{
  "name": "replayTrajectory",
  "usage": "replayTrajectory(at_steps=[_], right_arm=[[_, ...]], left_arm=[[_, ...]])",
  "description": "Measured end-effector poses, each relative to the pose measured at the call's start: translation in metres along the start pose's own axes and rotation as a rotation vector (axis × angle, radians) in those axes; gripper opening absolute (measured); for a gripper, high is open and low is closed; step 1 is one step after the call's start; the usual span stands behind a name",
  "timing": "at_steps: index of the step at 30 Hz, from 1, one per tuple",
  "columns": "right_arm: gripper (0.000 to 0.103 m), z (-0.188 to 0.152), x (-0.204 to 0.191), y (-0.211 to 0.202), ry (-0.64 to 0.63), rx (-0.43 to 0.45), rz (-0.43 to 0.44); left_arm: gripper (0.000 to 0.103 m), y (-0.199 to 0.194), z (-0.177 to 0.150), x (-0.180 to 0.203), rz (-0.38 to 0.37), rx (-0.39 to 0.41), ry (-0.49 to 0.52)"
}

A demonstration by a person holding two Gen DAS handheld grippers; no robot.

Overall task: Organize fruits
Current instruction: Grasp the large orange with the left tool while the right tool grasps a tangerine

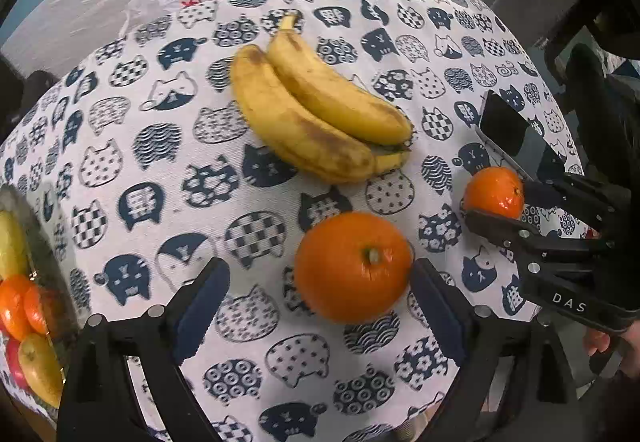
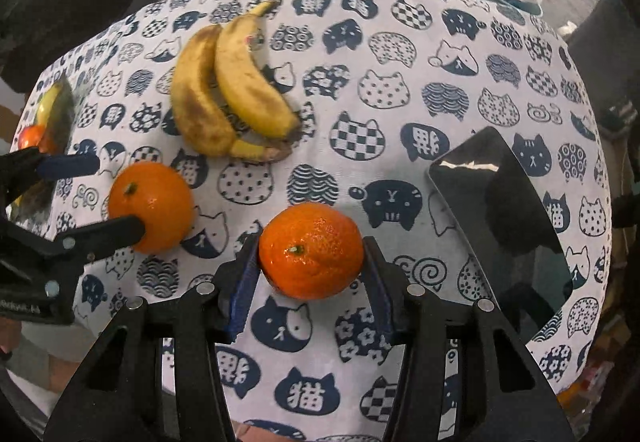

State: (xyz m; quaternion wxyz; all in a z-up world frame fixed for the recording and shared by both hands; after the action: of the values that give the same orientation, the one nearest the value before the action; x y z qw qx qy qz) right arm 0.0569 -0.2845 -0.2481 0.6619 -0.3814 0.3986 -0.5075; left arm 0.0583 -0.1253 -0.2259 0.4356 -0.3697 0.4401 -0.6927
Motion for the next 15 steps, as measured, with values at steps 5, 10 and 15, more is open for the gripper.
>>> replayTrajectory(at_steps=[5, 10, 15], right_arm=[[0.05, 0.002, 0.008, 0.003, 0.03, 0.002, 0.001], [0.05, 0.004, 0.011, 0.003, 0.035, 0.004, 0.002], [0.05, 0.005, 0.011, 0.004, 0.033, 0.004, 0.007]], left_arm=[[0.093, 0.015, 0.001, 0.009, 0.001, -0.031, 0.011], [0.093, 0.029, -0.006, 0.013, 0.012, -0.067, 0.039], [0.079, 0.032, -0.008, 0.019, -0.032, -0.057, 0.045]])
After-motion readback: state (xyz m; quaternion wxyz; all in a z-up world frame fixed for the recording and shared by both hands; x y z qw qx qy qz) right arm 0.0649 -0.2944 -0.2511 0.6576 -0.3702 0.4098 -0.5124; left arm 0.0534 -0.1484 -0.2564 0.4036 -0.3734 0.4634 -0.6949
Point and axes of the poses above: each gripper's, at about its wrist camera, not at the fingertips, and y roughly the way its jaws point, x to its right, z to its top, the point moved 6 cm from there along y, roughly the way its jaws point, and after that the axes turned 7 degrees about x, right-handed, at the moved point
